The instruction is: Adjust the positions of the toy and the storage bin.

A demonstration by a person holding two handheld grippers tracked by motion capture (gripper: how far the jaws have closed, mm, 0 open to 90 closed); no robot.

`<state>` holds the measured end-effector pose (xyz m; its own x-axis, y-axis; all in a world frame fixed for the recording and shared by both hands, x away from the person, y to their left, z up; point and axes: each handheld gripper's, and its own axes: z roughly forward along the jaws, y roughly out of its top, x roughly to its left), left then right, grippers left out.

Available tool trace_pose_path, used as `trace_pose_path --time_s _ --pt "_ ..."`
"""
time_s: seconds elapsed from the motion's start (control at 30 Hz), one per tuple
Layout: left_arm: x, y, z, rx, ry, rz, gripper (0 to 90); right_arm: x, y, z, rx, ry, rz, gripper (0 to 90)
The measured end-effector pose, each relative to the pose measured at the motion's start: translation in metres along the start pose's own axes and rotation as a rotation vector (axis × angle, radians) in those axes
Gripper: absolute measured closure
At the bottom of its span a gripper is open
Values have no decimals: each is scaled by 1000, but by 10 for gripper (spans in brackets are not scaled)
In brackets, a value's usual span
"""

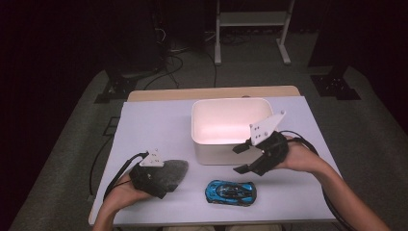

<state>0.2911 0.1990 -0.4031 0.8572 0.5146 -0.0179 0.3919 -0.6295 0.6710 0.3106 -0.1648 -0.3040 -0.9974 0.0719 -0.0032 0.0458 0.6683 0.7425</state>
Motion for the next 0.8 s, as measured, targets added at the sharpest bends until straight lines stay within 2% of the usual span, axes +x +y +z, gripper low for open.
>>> trace_pose_path --time_s 0.1,0.2,0.43,0.57,0.8 --pt "-1 0 -1 2 1 8 107 11 -10 8 10 8 0 318" --pt "-1 0 -1 -5 4 9 106 16 -22 20 18 14 12 295" --pt "0 -2 0 0 8 8 102 15 -48 44 21 -3 65 266" --pt "-1 -2 0 3 -3 13 103 18 -60 59 39 -15 72 260" --pt "-1 -3 2 13 -3 11 103 22 -72 81 70 -3 81 248"
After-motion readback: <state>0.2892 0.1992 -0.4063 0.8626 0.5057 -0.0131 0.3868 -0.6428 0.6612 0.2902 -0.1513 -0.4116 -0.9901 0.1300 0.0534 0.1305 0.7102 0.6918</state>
